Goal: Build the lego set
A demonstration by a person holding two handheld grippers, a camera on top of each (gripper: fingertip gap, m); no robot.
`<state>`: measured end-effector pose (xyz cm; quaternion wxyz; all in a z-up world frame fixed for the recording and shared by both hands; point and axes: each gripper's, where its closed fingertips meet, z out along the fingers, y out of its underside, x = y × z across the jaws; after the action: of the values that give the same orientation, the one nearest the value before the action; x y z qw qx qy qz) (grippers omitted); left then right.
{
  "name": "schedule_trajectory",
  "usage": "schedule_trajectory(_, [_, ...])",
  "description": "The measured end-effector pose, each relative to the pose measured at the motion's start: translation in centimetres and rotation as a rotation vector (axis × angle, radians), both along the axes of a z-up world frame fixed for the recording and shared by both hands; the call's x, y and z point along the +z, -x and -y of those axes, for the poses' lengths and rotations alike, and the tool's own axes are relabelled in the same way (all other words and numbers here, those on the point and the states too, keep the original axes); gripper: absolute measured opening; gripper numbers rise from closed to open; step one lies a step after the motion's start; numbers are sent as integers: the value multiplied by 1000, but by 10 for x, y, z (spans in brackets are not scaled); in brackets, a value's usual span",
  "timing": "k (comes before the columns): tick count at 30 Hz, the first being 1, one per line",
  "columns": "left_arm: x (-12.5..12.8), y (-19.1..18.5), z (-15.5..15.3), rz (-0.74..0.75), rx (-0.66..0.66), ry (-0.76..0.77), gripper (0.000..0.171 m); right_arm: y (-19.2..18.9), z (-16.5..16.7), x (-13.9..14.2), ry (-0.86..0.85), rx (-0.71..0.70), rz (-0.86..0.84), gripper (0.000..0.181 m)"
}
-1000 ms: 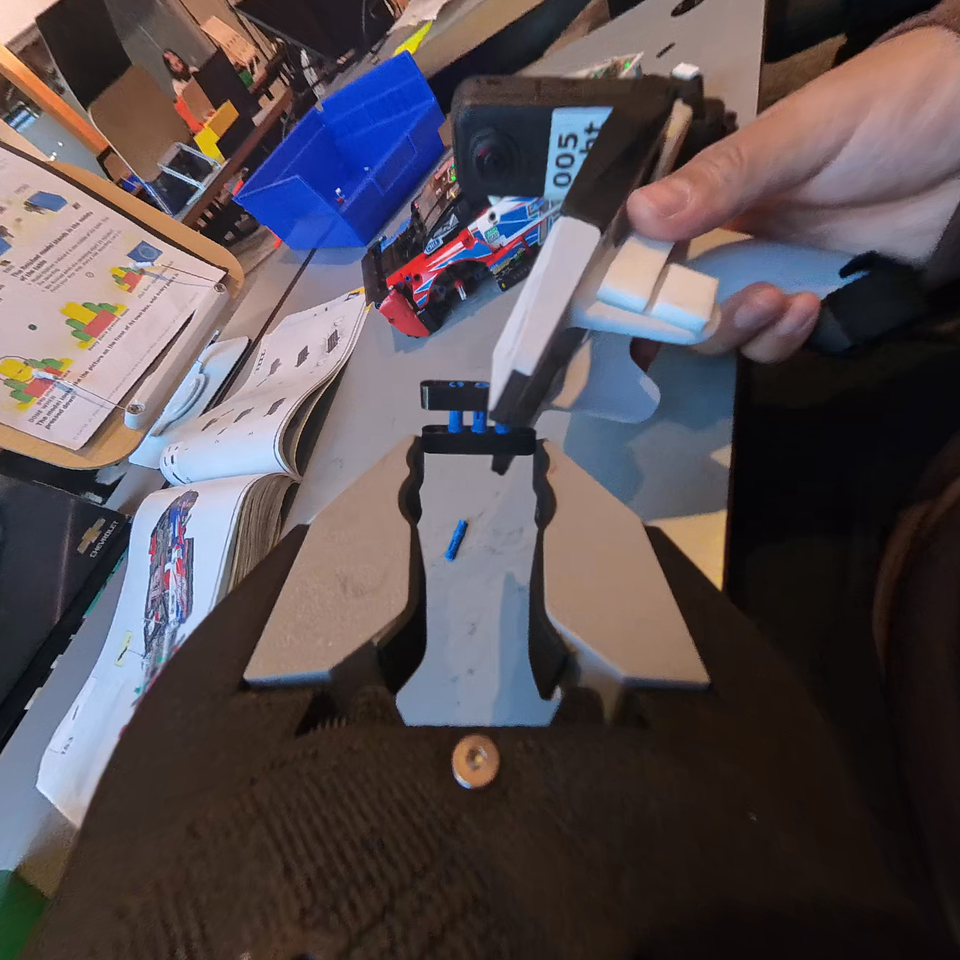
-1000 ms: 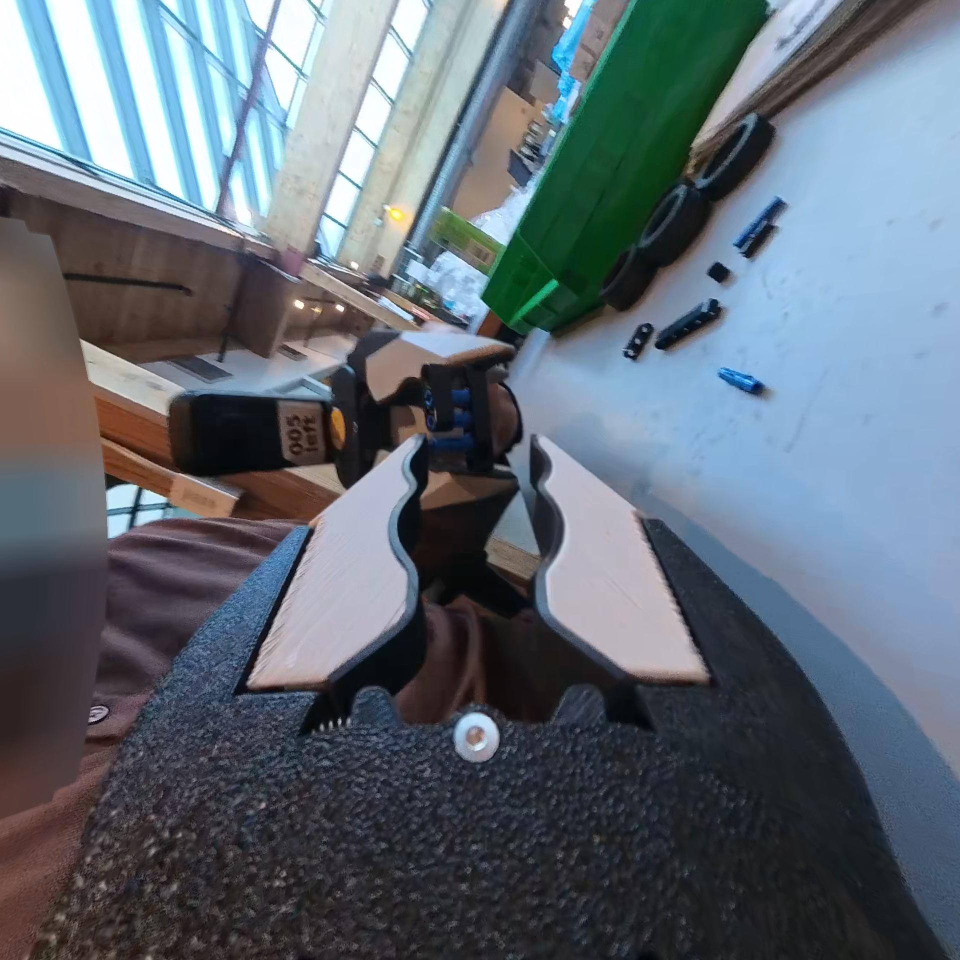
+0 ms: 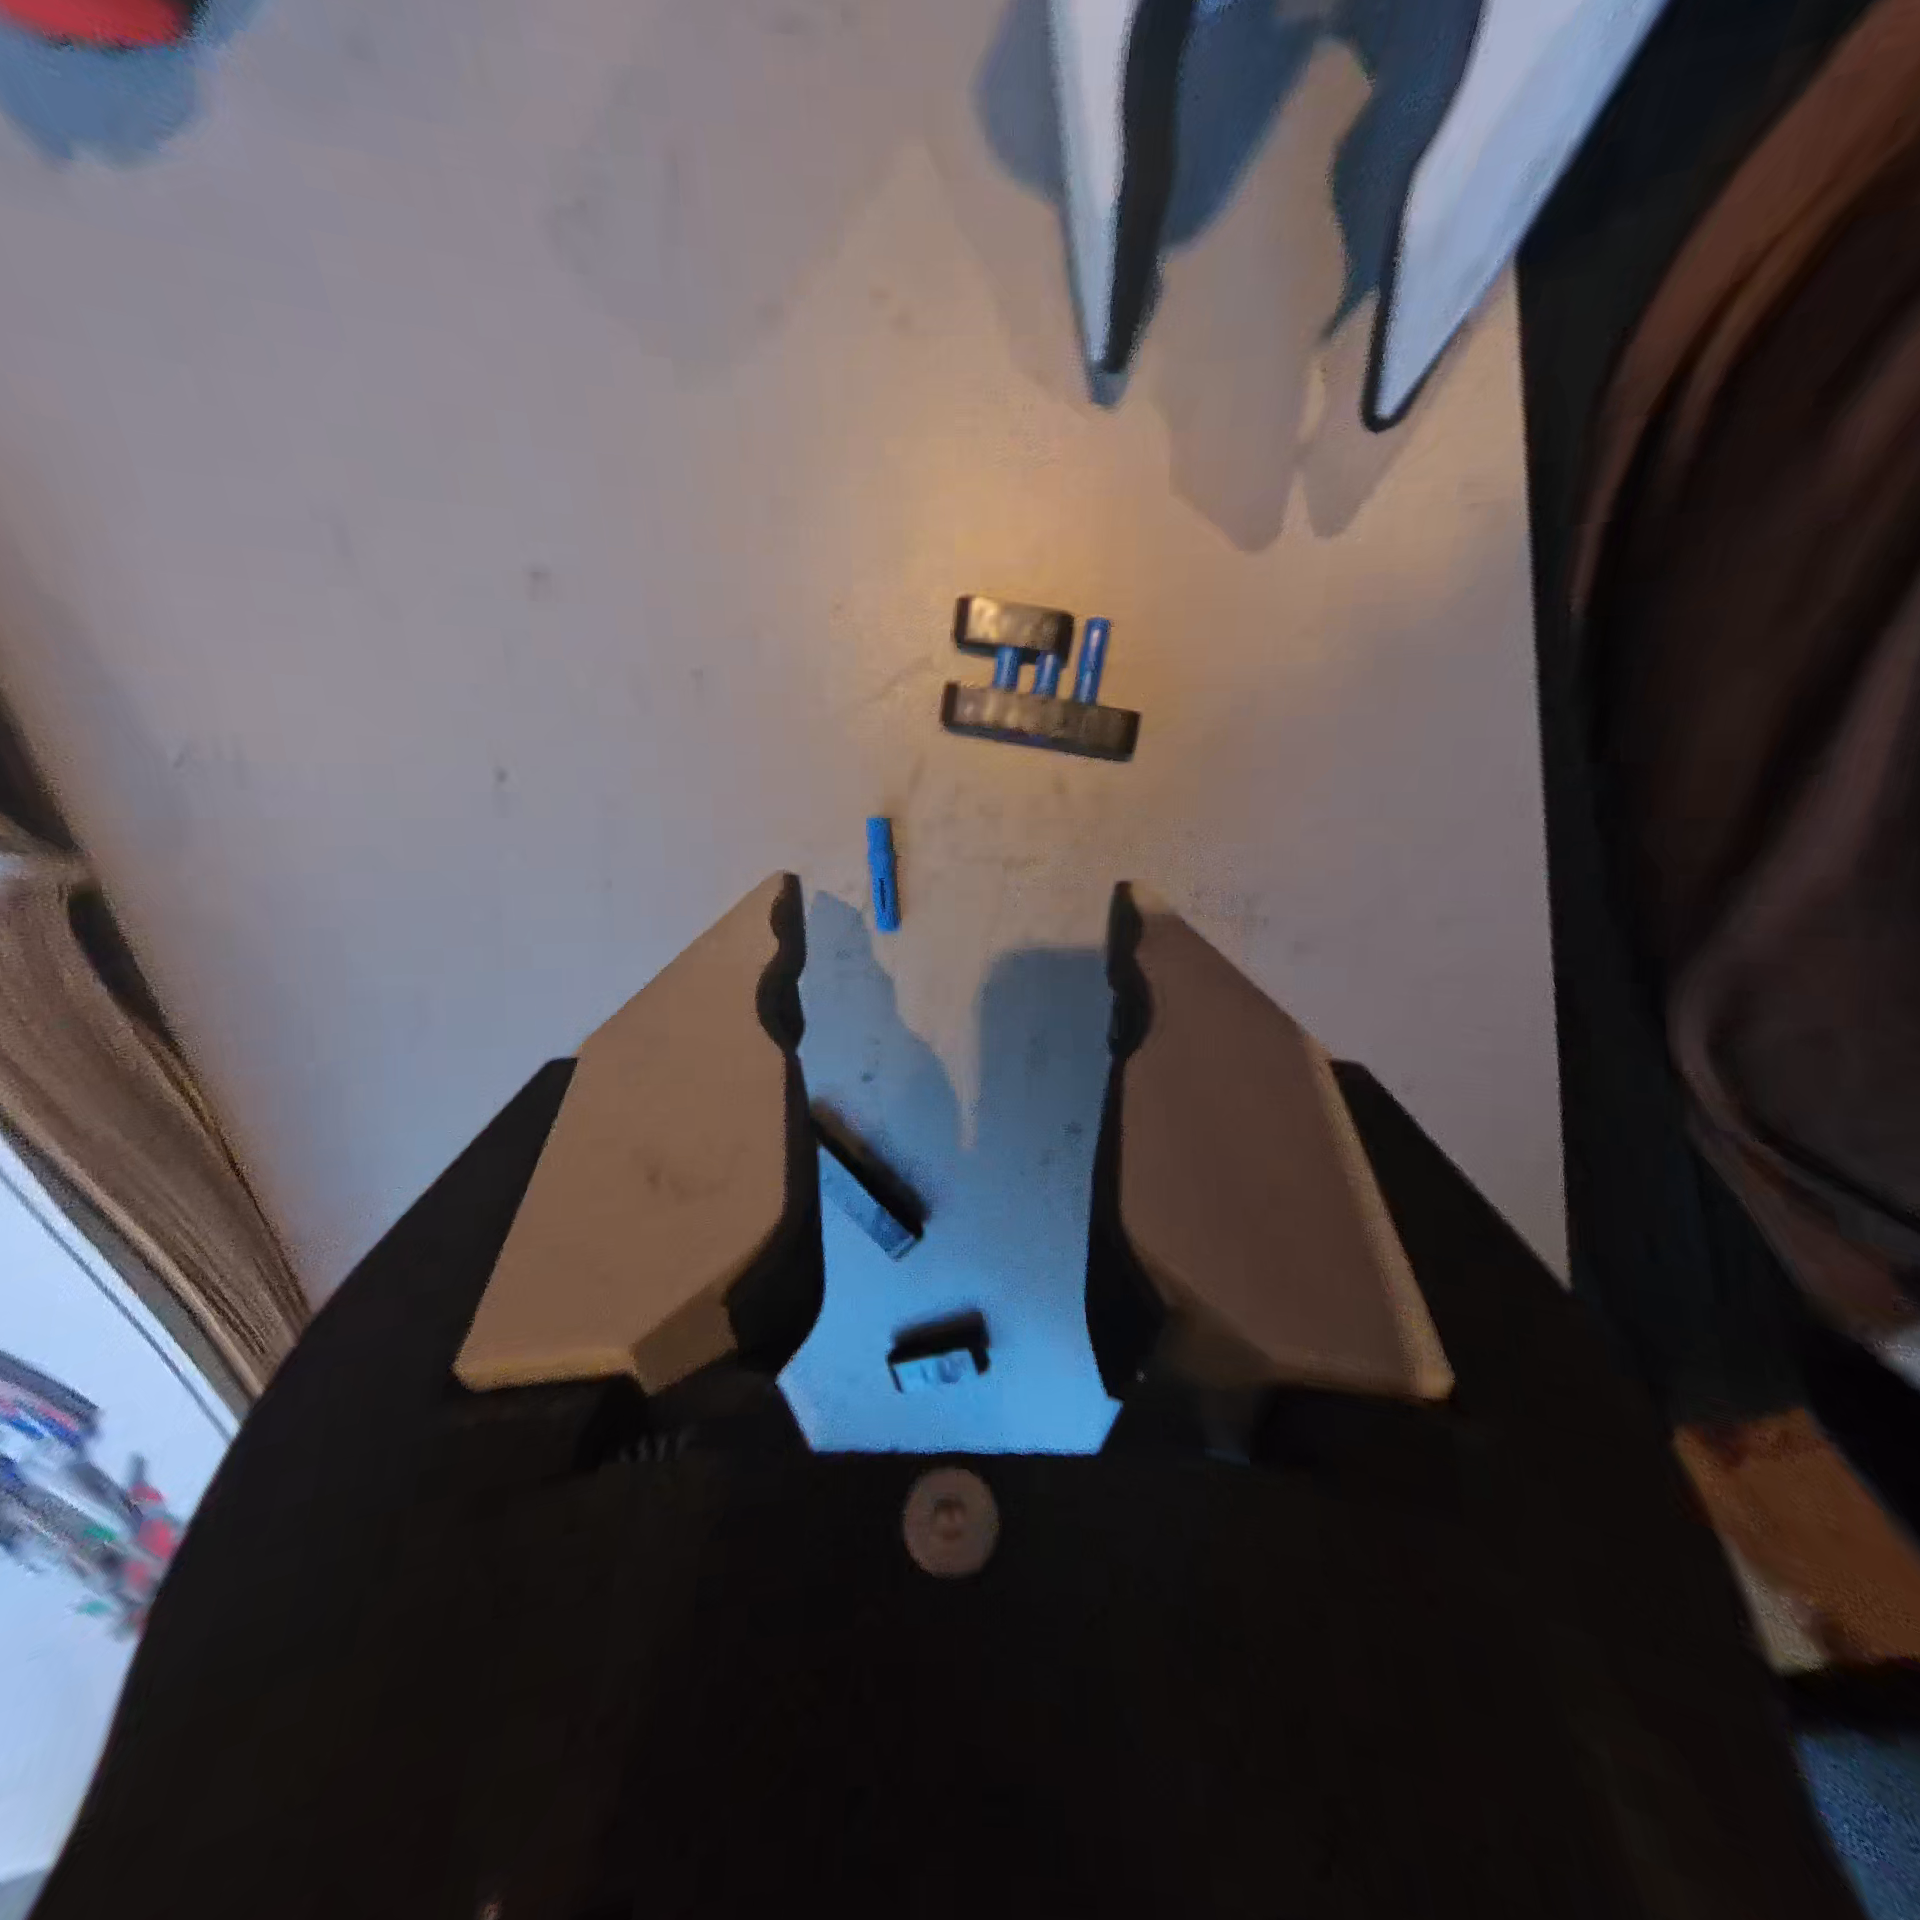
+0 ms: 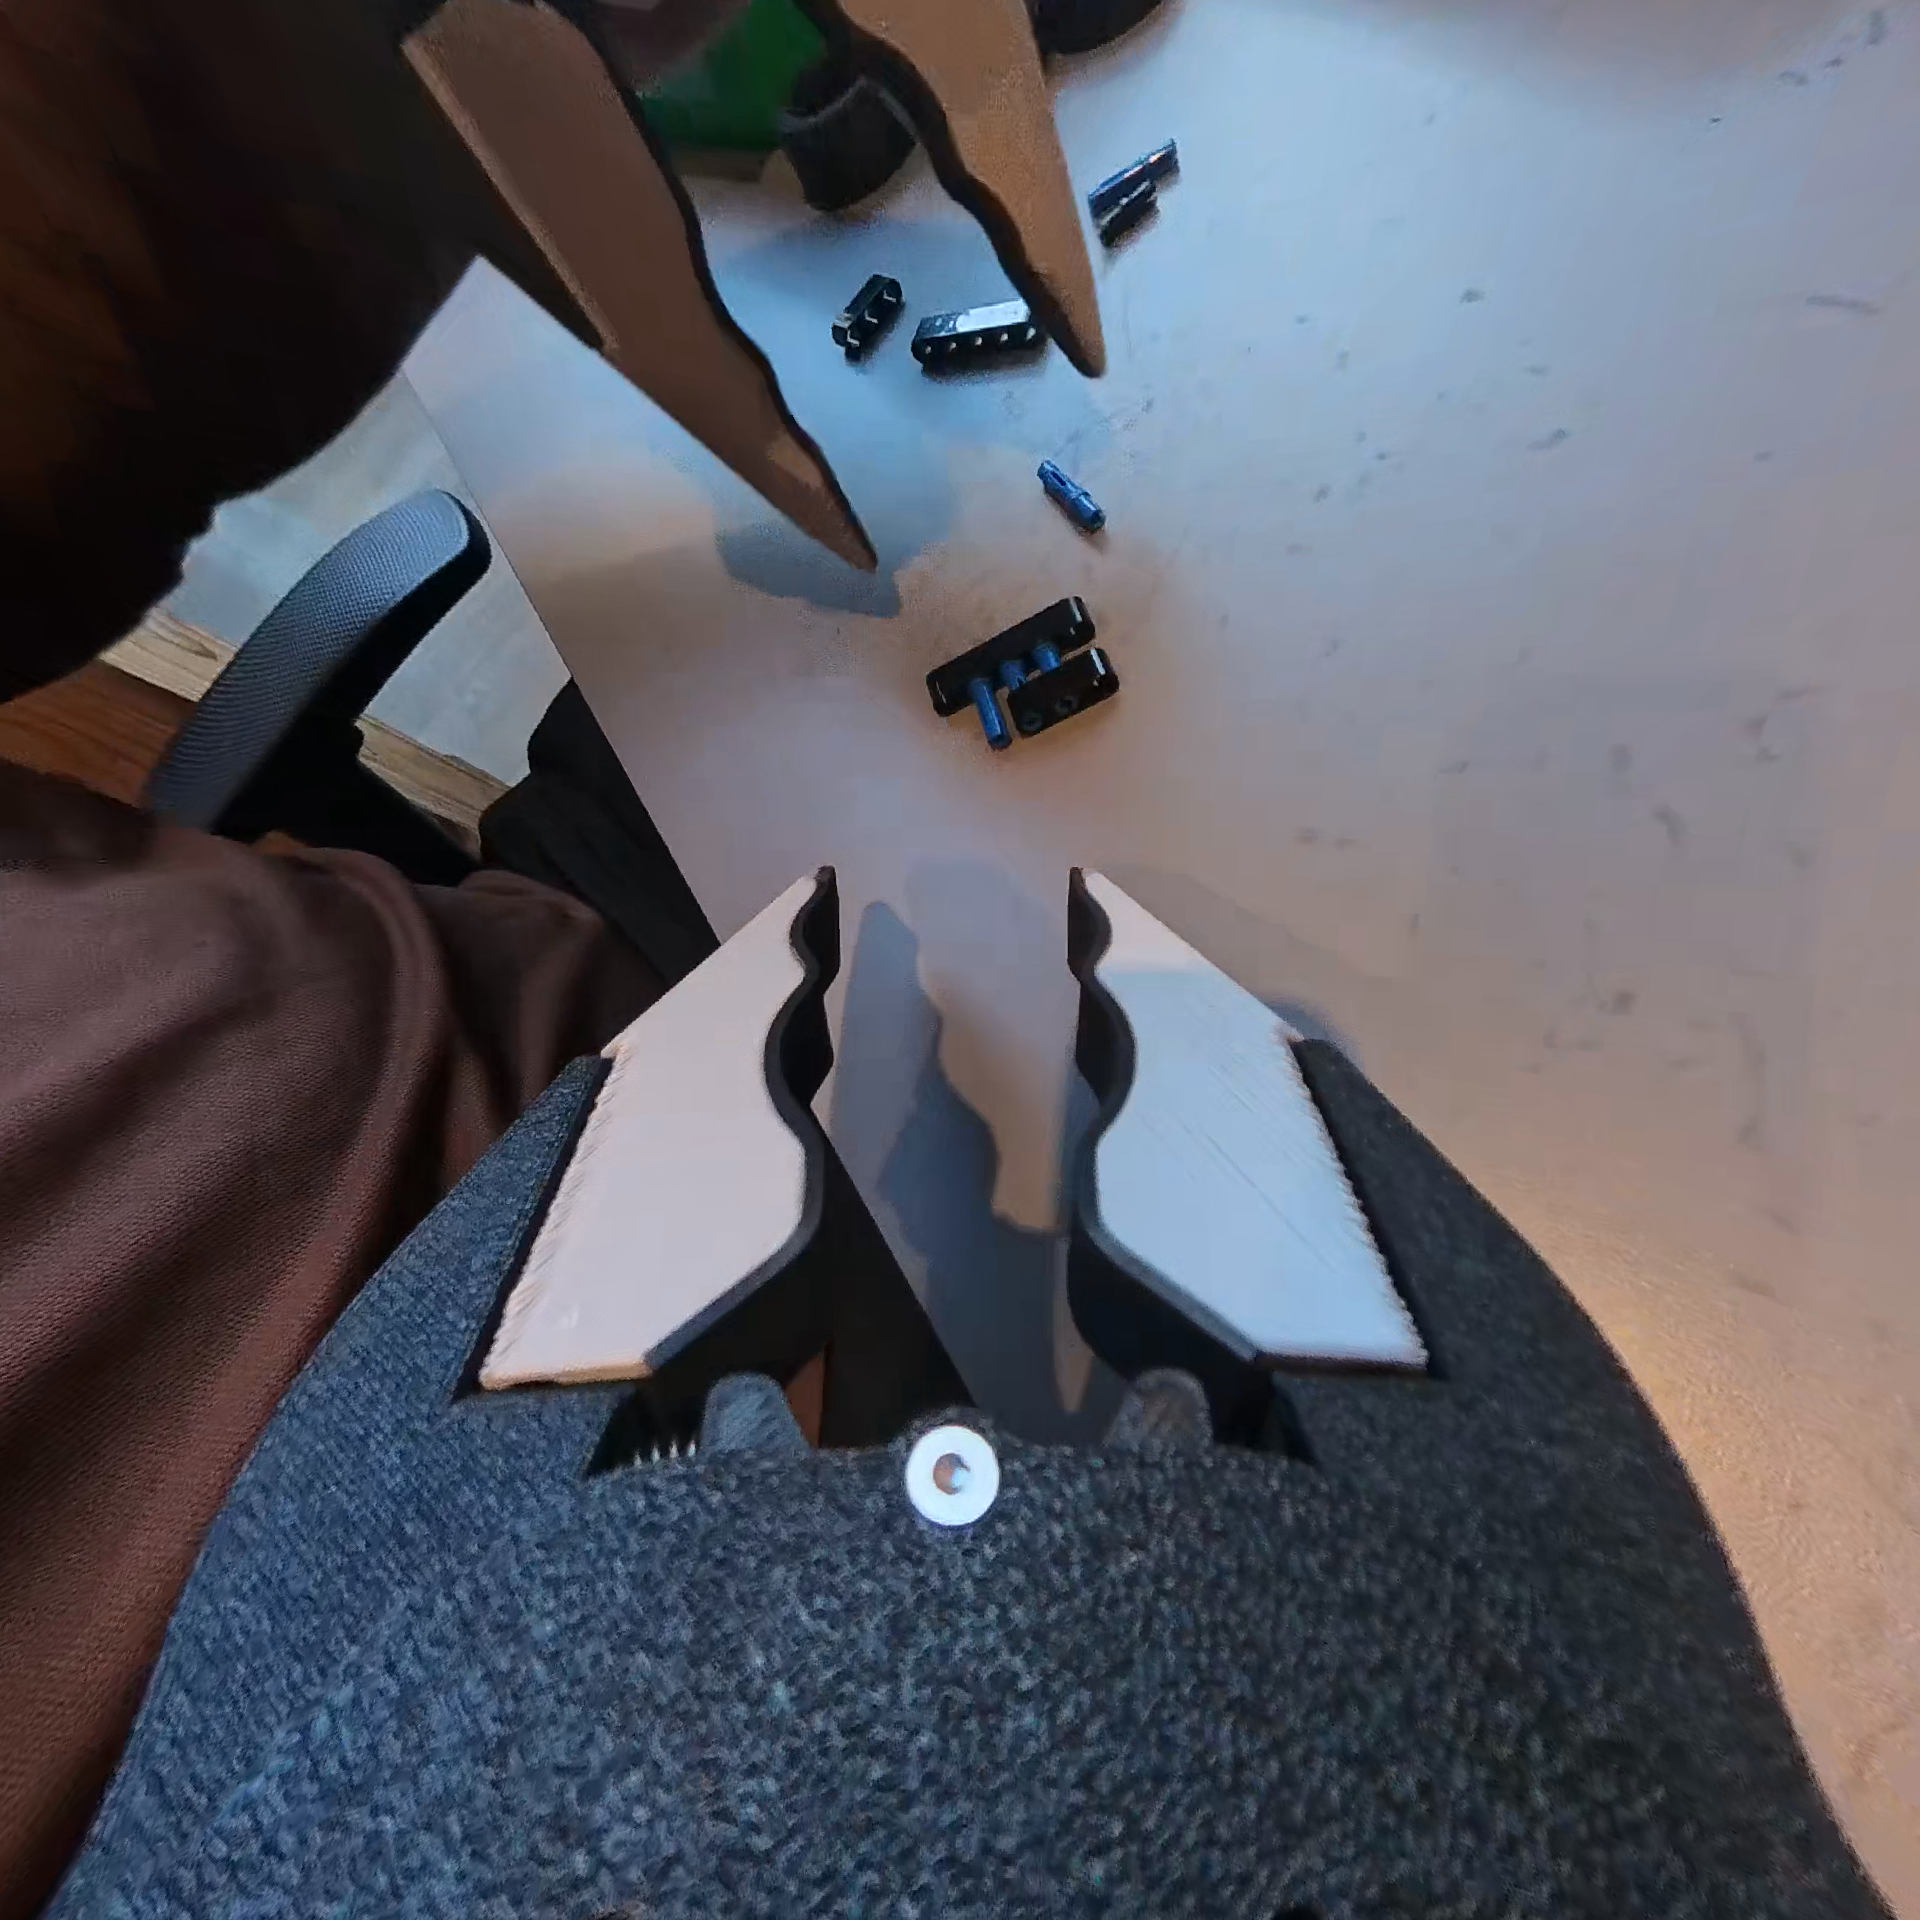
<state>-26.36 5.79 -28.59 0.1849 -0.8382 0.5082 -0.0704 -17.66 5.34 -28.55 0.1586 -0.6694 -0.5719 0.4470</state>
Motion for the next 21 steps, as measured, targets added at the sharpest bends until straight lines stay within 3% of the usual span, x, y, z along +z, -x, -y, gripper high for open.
schedule_trajectory(4, [-4,12,0,57,148,-57,37,3,1,3,-3,5,-22,42])
schedule_trajectory(6, [-15,16,3,20,167,-47,32,4,1,3,-7,3,-27,42])
schedule_trajectory(13, [-15,13,-11,35,170,-81,25,6,1,-2,-28,-6,-28,41])
schedule_trajectory(16, [-17,7,-16,80,191,-58,2,7,0,-2,-34,-9,-34,40])
schedule_trajectory(21, [-16,6,-20,107,284,-155,2,9,-6,4,-63,-27,-75,40])
